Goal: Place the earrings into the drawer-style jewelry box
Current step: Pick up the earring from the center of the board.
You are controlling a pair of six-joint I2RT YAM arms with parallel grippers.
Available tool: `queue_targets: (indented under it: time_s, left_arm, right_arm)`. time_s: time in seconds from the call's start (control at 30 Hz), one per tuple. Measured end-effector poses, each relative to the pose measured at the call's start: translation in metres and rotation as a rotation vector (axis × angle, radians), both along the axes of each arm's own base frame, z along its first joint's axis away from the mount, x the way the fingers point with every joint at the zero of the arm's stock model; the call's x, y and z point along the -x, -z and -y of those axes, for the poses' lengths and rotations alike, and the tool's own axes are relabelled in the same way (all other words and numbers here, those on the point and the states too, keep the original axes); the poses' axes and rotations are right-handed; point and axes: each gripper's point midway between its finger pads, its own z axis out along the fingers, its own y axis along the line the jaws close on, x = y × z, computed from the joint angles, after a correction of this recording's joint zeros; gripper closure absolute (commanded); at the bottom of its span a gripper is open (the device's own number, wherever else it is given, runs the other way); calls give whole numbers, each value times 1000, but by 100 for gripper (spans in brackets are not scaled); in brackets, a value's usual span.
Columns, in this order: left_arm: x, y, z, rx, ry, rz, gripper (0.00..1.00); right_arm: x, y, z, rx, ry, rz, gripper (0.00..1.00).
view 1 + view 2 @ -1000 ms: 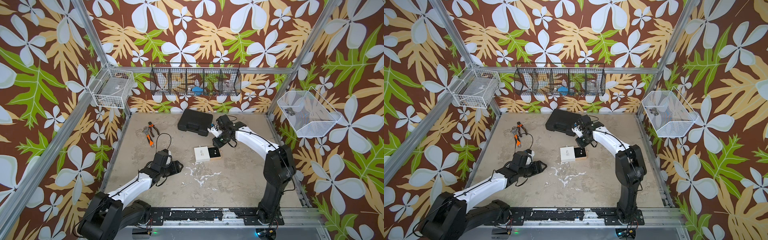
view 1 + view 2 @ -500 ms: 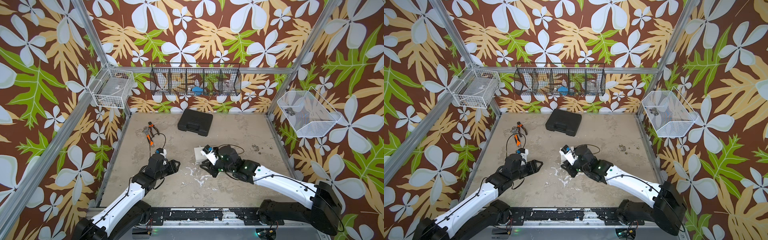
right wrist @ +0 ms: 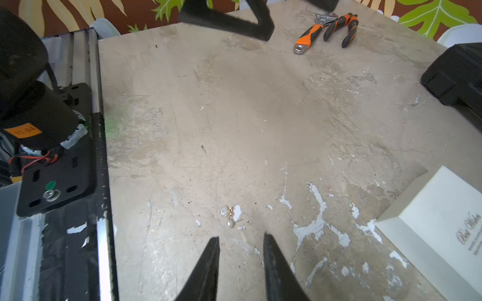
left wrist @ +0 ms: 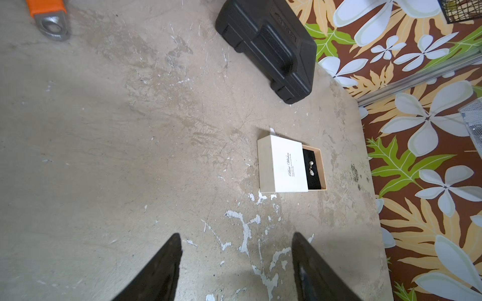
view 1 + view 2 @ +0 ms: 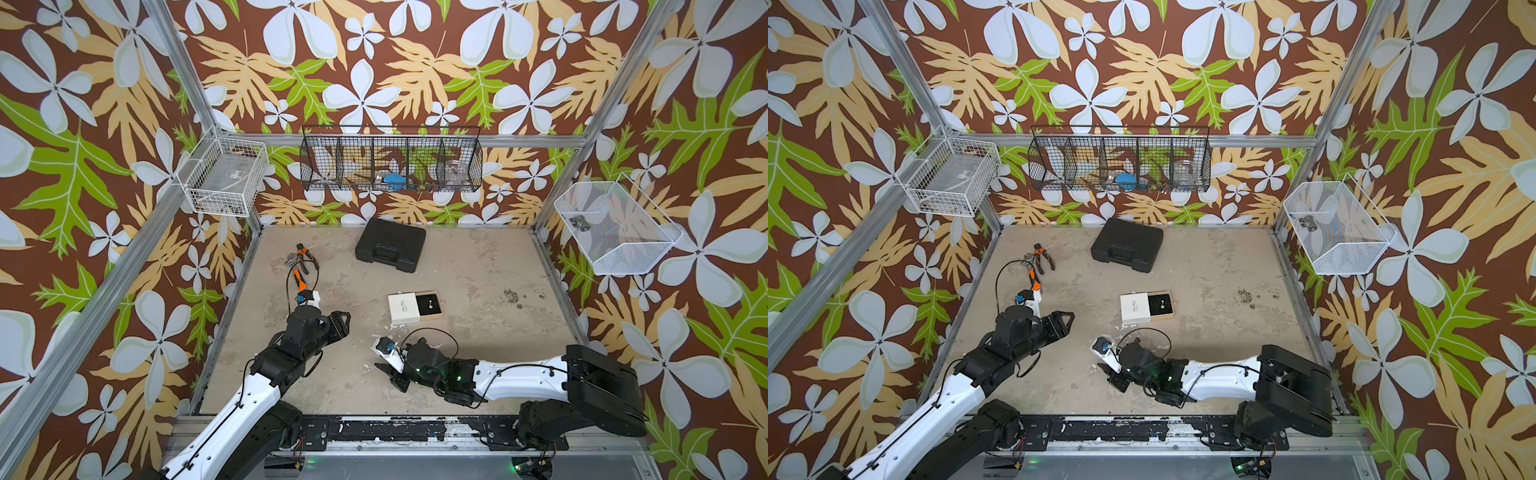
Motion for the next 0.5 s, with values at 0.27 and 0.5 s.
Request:
queue_targets:
  time_s: [0.27, 0.5]
  left_arm:
    - [0, -6, 0, -13, 9, 17, 32]
    - [2, -4, -1, -16, 14, 18, 32]
  right_arm:
    - [-18, 27, -31, 151, 27, -30, 75]
    - [-18, 58, -29, 306, 46, -101, 75]
